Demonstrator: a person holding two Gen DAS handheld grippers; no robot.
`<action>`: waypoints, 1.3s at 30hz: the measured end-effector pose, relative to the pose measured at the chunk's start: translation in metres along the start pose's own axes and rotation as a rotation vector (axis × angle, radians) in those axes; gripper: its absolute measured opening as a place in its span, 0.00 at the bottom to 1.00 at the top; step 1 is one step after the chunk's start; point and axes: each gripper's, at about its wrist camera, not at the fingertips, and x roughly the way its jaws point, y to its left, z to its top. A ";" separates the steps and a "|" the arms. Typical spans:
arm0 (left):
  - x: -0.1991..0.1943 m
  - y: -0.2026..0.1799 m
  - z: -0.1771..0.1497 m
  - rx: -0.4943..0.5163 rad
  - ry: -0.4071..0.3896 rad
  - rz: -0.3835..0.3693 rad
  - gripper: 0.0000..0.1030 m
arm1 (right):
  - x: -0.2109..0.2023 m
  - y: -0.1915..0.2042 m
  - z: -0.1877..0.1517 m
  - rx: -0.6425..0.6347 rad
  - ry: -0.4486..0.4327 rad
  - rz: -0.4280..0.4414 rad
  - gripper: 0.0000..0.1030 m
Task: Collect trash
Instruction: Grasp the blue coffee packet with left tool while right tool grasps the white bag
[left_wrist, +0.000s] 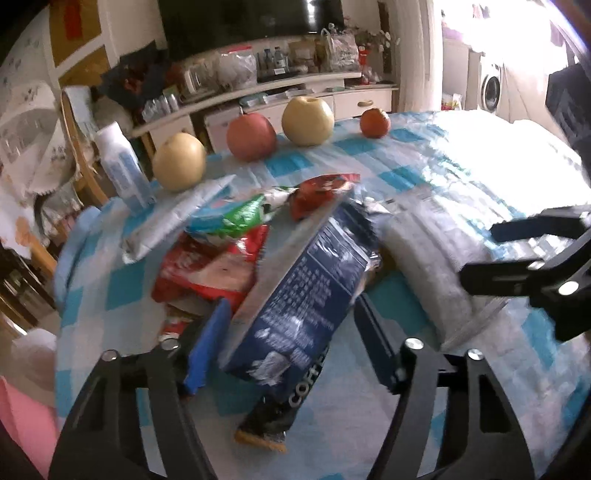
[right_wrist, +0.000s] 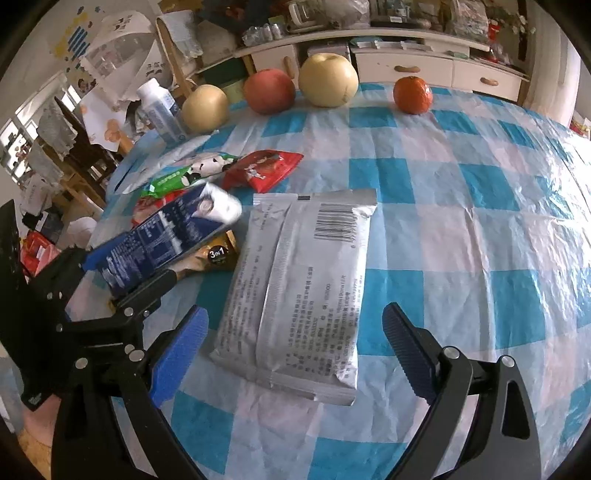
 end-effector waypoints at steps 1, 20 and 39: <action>-0.001 -0.001 0.001 -0.016 -0.003 -0.018 0.61 | 0.000 0.000 0.000 0.001 0.000 0.003 0.91; 0.008 0.000 0.010 -0.079 -0.008 0.026 0.57 | 0.024 0.005 0.008 -0.013 0.007 -0.047 0.91; 0.014 0.024 0.007 -0.233 0.018 -0.066 0.36 | 0.029 0.009 0.011 -0.069 -0.034 -0.117 0.78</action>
